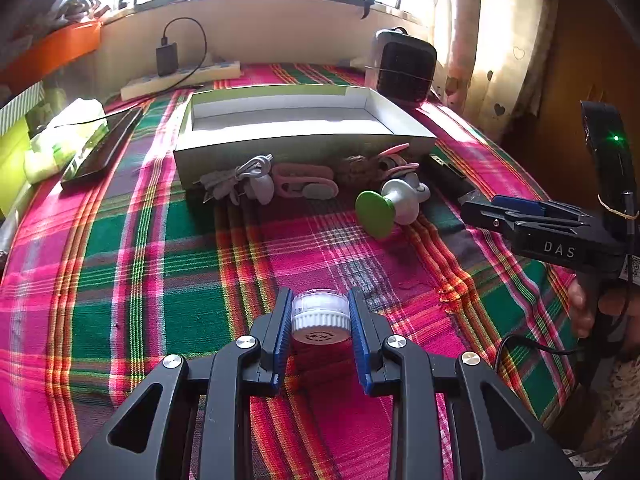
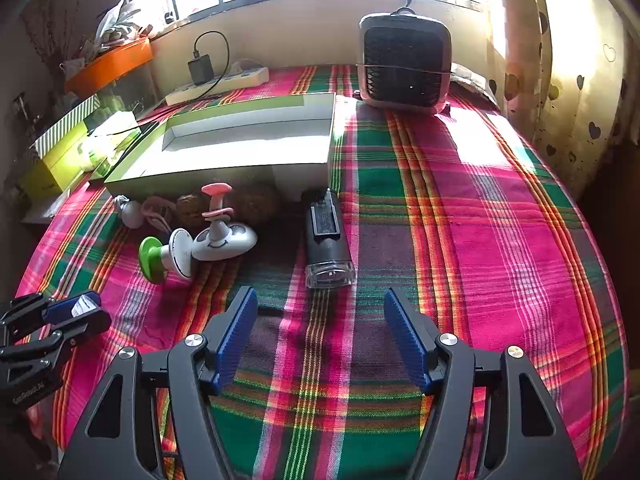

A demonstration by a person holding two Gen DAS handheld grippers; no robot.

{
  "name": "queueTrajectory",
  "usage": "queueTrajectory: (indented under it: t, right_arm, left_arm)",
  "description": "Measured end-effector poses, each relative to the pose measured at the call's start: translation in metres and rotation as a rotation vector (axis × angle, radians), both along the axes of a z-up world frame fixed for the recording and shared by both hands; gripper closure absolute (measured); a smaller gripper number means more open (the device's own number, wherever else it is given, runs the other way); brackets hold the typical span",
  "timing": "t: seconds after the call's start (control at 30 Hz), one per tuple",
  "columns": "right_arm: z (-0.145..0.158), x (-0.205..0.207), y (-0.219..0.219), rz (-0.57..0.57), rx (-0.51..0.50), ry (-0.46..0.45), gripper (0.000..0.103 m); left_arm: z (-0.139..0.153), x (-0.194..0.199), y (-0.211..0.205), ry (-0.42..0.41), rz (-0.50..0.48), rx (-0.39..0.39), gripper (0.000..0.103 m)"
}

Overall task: Organize objects
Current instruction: 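Lift the white jar with the left gripper while the right gripper grasps the black flashlight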

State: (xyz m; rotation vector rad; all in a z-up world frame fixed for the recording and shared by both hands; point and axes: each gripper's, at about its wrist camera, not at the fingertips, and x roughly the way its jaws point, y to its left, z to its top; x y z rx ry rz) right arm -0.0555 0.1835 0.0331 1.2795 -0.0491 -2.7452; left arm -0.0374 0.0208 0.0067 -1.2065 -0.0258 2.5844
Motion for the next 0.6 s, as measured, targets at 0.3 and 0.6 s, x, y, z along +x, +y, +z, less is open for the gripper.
queueTrajectory:
  t: [0.3, 0.6]
  right_arm:
    - [-0.004, -0.029, 0.005, -0.011, 0.009, -0.023, 0.055]
    - [-0.003, -0.042, -0.001, 0.012, 0.031, -0.025, 0.064]
  left_arm:
    - [0.000, -0.017, -0.001, 0.001, 0.010, -0.012, 0.078]
    - [0.000, -0.029, -0.002, -0.005, 0.016, -0.004, 0.078]
